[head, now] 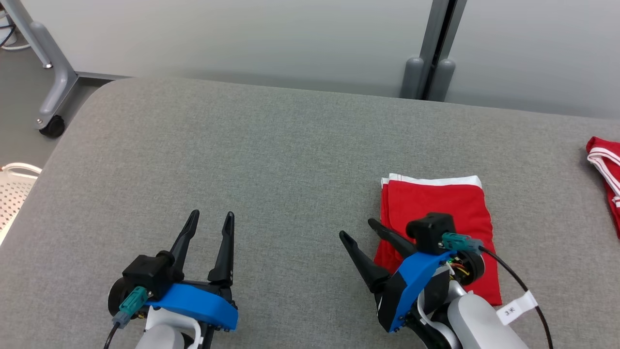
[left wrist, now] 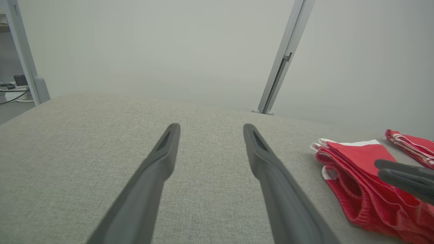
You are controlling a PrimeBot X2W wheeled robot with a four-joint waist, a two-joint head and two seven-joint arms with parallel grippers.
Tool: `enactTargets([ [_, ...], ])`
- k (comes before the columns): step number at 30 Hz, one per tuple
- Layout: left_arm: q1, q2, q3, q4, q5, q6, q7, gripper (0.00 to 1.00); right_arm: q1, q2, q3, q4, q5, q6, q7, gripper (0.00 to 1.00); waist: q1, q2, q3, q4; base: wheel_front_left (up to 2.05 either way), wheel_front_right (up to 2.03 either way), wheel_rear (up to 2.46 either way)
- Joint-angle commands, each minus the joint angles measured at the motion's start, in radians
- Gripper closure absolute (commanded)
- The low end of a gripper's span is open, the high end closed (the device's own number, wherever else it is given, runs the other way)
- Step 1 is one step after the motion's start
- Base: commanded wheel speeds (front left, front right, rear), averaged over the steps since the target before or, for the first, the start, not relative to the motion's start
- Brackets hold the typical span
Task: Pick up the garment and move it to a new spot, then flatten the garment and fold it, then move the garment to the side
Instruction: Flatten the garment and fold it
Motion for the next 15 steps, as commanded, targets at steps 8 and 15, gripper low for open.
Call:
enactTargets([
  [8, 0.045, 0.019, 0.052, -0.014, 0.005, -0.007, -0.002, 0.00, 0.114, -0.004, -0.172, -0.175, 0.072, 0.000, -0.094, 0.00, 0.0000, 0.0000, -0.042, -0.069, 0.00, 0.00, 0.00],
  [15, 0.059, 0.020, 0.072, -0.032, 0.016, -0.007, -0.002, 0.00, 0.171, -0.003, -0.396, -0.160, -0.169, 0.000, -0.093, 0.00, 0.0000, 0.0000, -0.047, -0.092, 0.00, 0.00, 0.00],
])
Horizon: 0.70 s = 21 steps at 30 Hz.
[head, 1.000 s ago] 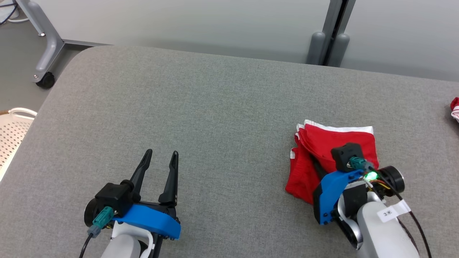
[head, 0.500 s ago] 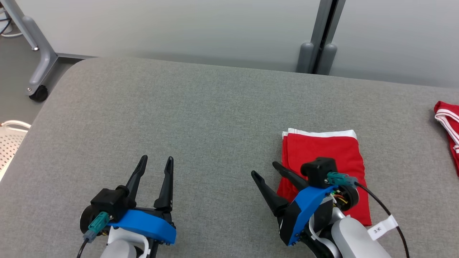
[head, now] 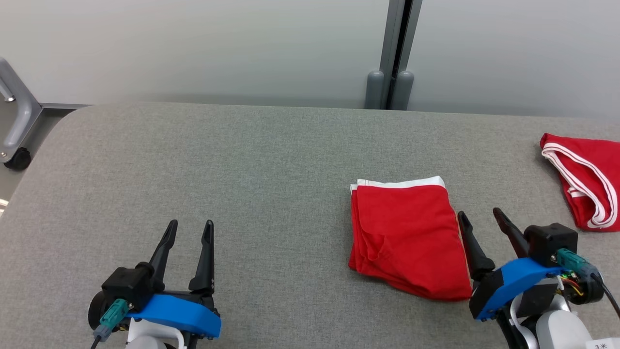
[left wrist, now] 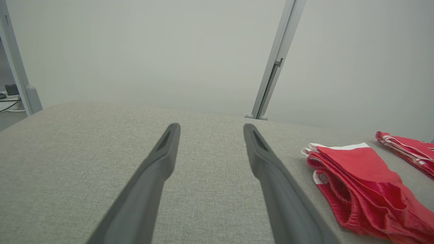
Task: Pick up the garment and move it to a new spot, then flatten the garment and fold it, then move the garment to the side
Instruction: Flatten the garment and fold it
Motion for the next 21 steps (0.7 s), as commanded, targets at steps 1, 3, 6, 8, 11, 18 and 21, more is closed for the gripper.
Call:
enactTargets([
  [1, -0.002, 0.003, 0.001, -0.004, 0.000, -0.007, -0.002, 0.00, 0.003, 0.000, -0.019, 0.022, -0.046, 0.000, 0.003, 0.00, 0.0001, 0.0000, 0.003, 0.002, 0.00, 0.00, 0.00],
  [3, -0.012, 0.006, -0.006, -0.005, 0.001, -0.007, -0.002, 0.00, -0.014, -0.001, -0.029, 0.062, -0.081, 0.000, 0.005, 0.60, 0.0001, 0.0000, 0.011, 0.009, 0.00, 0.00, 0.00],
  [6, -0.027, 0.011, -0.016, -0.004, 0.000, -0.007, -0.002, 0.00, -0.048, 0.000, 0.008, 0.140, -0.120, 0.000, -0.002, 1.00, 0.0001, 0.0000, 0.024, 0.021, 0.00, 0.00, 0.00],
  [8, -0.030, 0.015, -0.016, -0.003, -0.002, -0.007, -0.002, 0.00, -0.075, 0.000, 0.063, 0.200, -0.134, 0.000, -0.006, 1.00, 0.0001, 0.0000, 0.031, 0.026, 0.00, 0.00, 0.00],
  [11, -0.036, 0.018, -0.017, -0.002, -0.004, -0.007, -0.002, 0.00, -0.106, -0.002, 0.157, 0.281, -0.138, 0.000, -0.005, 1.00, 0.0001, 0.0000, 0.034, 0.031, 0.00, 0.00, 0.00],
  [18, -0.031, 0.019, -0.010, 0.000, -0.008, -0.007, -0.002, 0.00, -0.107, -0.002, 0.375, 0.319, -0.025, 0.000, -0.005, 1.00, 0.0001, 0.0000, 0.025, 0.032, 0.00, 0.00, 0.00],
  [21, -0.029, 0.021, -0.004, -0.003, -0.006, -0.007, -0.002, 0.00, -0.086, -0.003, 0.488, 0.295, 0.073, 0.000, 0.020, 1.00, 0.0001, 0.0000, 0.017, 0.022, 0.00, 0.00, 0.00],
])
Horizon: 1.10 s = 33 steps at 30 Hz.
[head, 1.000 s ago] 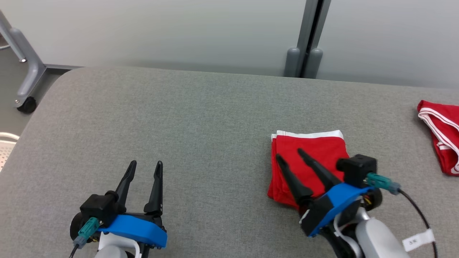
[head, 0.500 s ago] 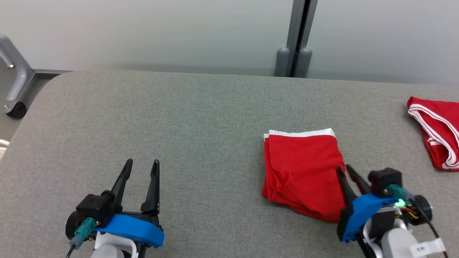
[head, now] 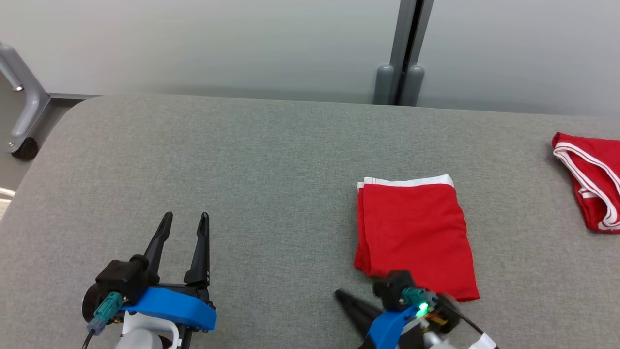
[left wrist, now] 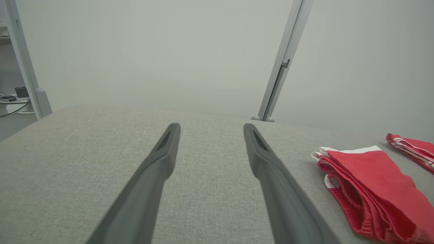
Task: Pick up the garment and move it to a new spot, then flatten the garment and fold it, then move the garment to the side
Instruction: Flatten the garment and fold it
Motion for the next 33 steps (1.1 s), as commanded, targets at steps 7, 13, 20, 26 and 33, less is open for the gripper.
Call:
enactTargets([
  [7, 0.019, -0.001, 0.032, 0.001, 0.012, -0.007, -0.002, 0.00, 0.026, -0.006, 0.097, -0.147, 0.216, 0.000, -0.022, 0.19, 0.0000, 0.0000, -0.023, -0.041, 0.00, 0.00, 0.00],
  [13, 0.056, -0.001, 0.067, -0.013, 0.023, -0.003, -0.002, 0.00, 0.070, -0.004, -0.106, -0.272, 0.165, 0.000, -0.173, 0.00, 0.0000, 0.0000, -0.041, -0.080, 0.00, 0.00, 0.00],
  [20, 0.090, -0.009, 0.101, -0.029, 0.037, 0.000, -0.002, 0.00, 0.131, -0.004, -0.382, -0.351, 0.030, 0.000, -0.185, 0.00, 0.0000, 0.0000, -0.060, -0.102, 0.00, 0.00, 0.00],
  [26, 0.118, -0.006, 0.121, -0.030, 0.051, -0.001, -0.002, 0.00, 0.187, -0.003, -0.517, -0.362, -0.018, 0.000, -0.143, 0.00, 0.0000, 0.0000, -0.085, -0.112, 0.00, 0.00, 0.00],
  [33, 0.153, -0.004, 0.153, -0.037, 0.055, 0.001, -0.002, 0.00, 0.227, -0.003, -0.571, -0.330, -0.026, 0.000, -0.130, 0.00, 0.0000, 0.0000, -0.104, -0.116, 0.00, 0.00, 0.00],
])
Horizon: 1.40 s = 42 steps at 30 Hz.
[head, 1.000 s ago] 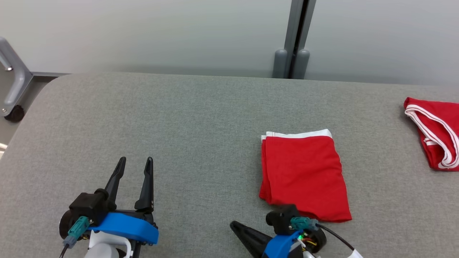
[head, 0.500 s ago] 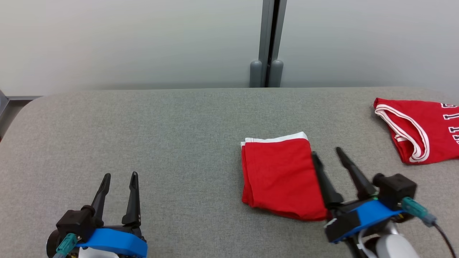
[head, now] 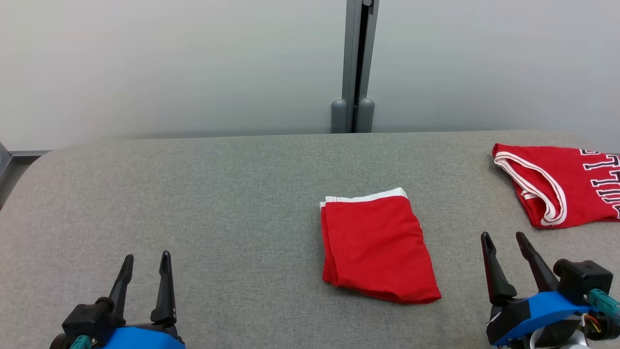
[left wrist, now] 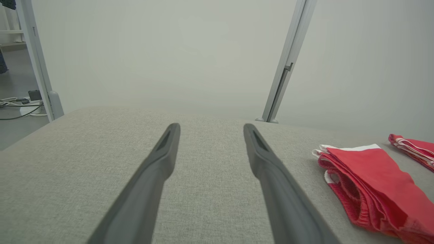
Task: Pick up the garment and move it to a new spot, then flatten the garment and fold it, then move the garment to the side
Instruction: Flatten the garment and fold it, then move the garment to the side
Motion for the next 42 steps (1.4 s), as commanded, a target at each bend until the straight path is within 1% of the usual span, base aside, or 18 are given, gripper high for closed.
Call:
enactTargets([
  [1, 0.012, -0.001, 0.007, -0.005, 0.004, 0.002, -0.002, 0.00, 0.016, -0.002, -0.005, 0.007, -0.001, 0.000, 0.003, 0.00, 0.0000, 0.0000, -0.003, -0.001, 0.00, 0.00, 0.00],
  [10, 0.025, 0.005, 0.011, 0.011, 0.007, 0.000, -0.002, 0.00, 0.020, -0.002, 0.003, 0.060, -0.011, 0.000, -0.014, 0.00, 0.0000, 0.0000, -0.019, 0.000, 0.00, 0.00, 0.00],
  [23, 0.031, -0.002, 0.012, 0.008, 0.006, 0.002, -0.002, 0.00, 0.007, -0.002, 0.008, 0.058, -0.017, 0.000, -0.020, 0.00, 0.0000, 0.0000, -0.014, 0.008, 0.00, 0.00, 0.00],
  [29, 0.026, -0.002, 0.015, -0.001, 0.009, 0.003, -0.002, 0.00, -0.043, -0.002, 0.018, 0.055, -0.025, 0.000, 0.020, 0.00, 0.0000, 0.0000, 0.002, 0.018, 0.00, 0.00, 0.00],
  [31, 0.020, -0.001, 0.017, -0.006, 0.010, 0.005, -0.002, 0.00, -0.073, -0.002, 0.016, 0.068, -0.010, 0.000, 0.056, 0.00, 0.0000, 0.0000, 0.011, 0.024, 0.00, 0.00, 0.00],
  [34, 0.004, -0.003, 0.016, -0.018, 0.011, 0.006, -0.002, 0.00, -0.143, -0.002, 0.014, 0.103, 0.023, 0.000, 0.147, 0.00, 0.0000, 0.0000, 0.032, 0.036, 0.00, 0.00, 0.00],
  [38, -0.019, -0.012, 0.007, -0.029, 0.014, 0.005, -0.002, 0.00, -0.241, -0.002, -0.008, 0.204, 0.055, 0.000, 0.301, 0.00, 0.0000, 0.0000, 0.066, 0.061, 0.00, 0.00, 0.00],
  [42, -0.046, -0.021, -0.002, -0.039, 0.015, 0.003, -0.002, 0.00, -0.330, -0.002, -0.031, 0.324, 0.060, 0.000, 0.394, 0.00, 0.0000, 0.0000, 0.105, 0.092, 0.00, 0.00, 0.00],
])
